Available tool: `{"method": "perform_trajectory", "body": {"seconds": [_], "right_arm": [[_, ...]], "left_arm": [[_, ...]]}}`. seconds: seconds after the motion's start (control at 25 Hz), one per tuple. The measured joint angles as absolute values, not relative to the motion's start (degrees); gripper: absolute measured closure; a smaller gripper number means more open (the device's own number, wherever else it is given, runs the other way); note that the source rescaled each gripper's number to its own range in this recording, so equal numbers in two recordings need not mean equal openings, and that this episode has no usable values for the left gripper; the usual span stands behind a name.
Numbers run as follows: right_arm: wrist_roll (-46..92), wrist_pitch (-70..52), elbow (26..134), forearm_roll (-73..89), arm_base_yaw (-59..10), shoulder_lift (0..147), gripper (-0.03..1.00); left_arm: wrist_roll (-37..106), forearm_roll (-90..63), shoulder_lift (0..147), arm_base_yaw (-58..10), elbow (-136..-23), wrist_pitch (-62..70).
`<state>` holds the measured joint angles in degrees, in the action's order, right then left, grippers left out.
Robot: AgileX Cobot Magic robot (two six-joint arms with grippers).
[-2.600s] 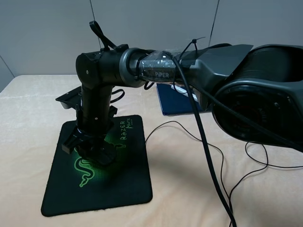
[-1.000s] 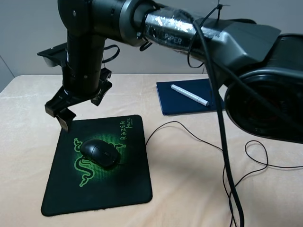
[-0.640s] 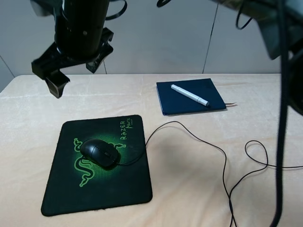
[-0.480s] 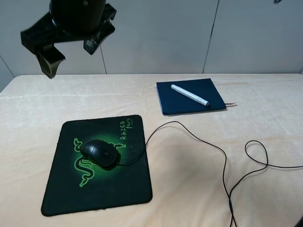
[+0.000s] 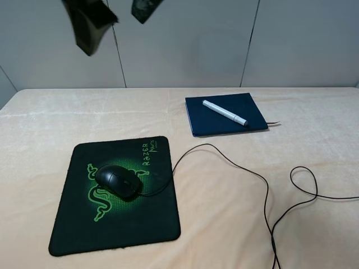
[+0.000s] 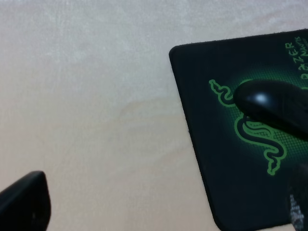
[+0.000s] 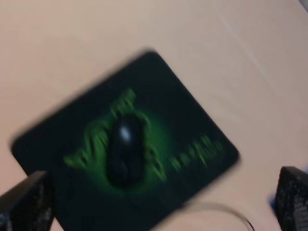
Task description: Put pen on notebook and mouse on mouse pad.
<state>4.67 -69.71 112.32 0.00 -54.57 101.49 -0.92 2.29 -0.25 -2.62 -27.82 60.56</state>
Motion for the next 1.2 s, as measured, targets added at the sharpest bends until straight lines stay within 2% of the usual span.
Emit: {"method": "perform_trajectory", "body": {"seconds": [0.64,1.2], "right_arm": [[-1.29,-69.7,71.19,-3.9,-54.57,72.69,-0.03],[-5.81,-69.75,44.45,-3.68,-54.0,44.35,-0.03]], "left_arm": [[-0.92,2.29,-0.25,-2.62,-27.82,60.56],[-0.92,2.29,-0.25,-2.62,-27.82,60.56]]}}
